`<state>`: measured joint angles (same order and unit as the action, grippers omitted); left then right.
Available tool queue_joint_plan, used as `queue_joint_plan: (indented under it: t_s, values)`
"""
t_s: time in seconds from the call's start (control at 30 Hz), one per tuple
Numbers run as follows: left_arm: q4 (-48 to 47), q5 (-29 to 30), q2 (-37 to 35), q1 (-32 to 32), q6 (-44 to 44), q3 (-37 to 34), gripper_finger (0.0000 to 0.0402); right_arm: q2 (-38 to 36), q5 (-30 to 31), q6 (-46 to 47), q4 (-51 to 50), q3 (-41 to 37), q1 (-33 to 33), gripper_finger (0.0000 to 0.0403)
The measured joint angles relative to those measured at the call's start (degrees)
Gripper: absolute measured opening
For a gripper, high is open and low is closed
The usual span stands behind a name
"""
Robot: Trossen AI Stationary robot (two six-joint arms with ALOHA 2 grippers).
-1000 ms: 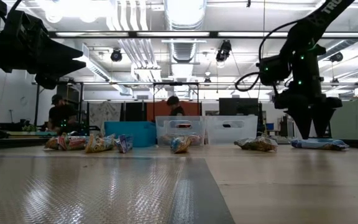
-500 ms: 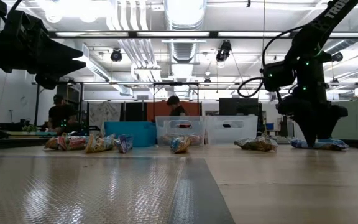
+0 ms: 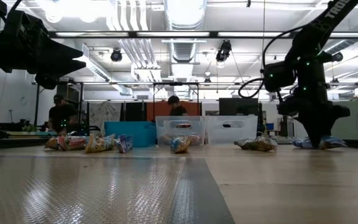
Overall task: Pick and place Granola Bars by type
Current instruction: Put the bottom right blue granola bar into the right transparent bin
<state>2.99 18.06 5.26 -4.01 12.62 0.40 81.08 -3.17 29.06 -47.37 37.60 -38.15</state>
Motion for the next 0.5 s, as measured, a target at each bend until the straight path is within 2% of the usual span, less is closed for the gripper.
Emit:
queue_joint_plan:
  t_s: [0.2, 0.5]
  values:
    - [0.0, -0.01, 0.0, 0.01, 0.0, -0.01, 0.0158, -0.02, 2.38, 0.84, -1.78, 2.49, -0.05, 0.0021]
    - [-0.01, -0.02, 0.0, 0.0, -0.02, -0.01, 0.0158, -0.2, 8.48, -1.05, -16.06, 14.39, 0.02, 0.0009]
